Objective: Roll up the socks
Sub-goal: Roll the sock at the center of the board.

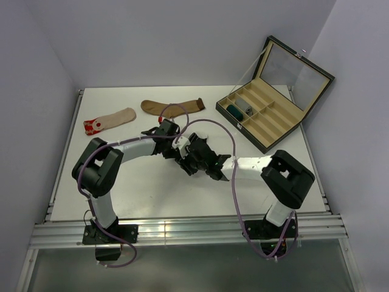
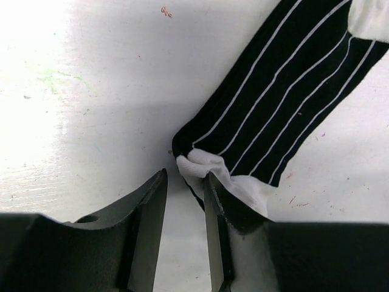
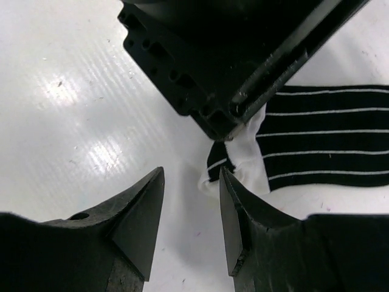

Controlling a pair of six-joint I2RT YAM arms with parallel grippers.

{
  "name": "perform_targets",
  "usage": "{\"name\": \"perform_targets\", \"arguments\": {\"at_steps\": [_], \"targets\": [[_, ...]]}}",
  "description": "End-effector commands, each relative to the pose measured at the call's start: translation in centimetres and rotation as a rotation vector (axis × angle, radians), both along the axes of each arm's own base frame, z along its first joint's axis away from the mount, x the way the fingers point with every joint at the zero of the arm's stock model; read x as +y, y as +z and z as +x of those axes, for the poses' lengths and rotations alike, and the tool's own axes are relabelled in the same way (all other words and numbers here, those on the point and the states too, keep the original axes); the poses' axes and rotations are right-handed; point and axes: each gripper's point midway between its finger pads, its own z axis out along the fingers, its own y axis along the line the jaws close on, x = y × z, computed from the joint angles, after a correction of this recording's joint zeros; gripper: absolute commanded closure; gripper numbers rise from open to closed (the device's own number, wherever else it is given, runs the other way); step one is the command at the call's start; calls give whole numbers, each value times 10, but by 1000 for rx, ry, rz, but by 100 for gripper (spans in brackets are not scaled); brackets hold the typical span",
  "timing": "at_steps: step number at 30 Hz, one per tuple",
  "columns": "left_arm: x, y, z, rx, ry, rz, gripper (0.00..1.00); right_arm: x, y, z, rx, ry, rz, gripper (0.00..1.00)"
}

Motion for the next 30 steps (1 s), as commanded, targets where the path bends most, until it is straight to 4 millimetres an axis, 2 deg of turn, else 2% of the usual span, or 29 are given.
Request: {"name": "perform_targets", "arguments": {"at_steps": [1,5,10,13,17,22,26,30], "targets": [[25,-40,-28,133,-26,121,62,15,12,18,-108,10,7,51],[25,-39,-27,133,-26,114,62,15,-1,21,-106,6,-40,52],[24,-39,-27,139,-33,111,62,13,-26,26,-79,-5,-114,52],[24,-40,-27,138,-37,113,62,4,-38,29,-81,-34,-166,52],[24,-40,-28,141,-45,120,62,-5,-38,32,-104,-77,-183,52],[24,-40,-26,139,-51,124,62,-8,-25,35,-133,-85,-184,52],[27,-38,-25,134,-51,144,62,1,0,31,-148,-46,-114,52],[28,-37,-23,130,-51,143,62,1,-5,33,-153,-30,-147,52]]}}
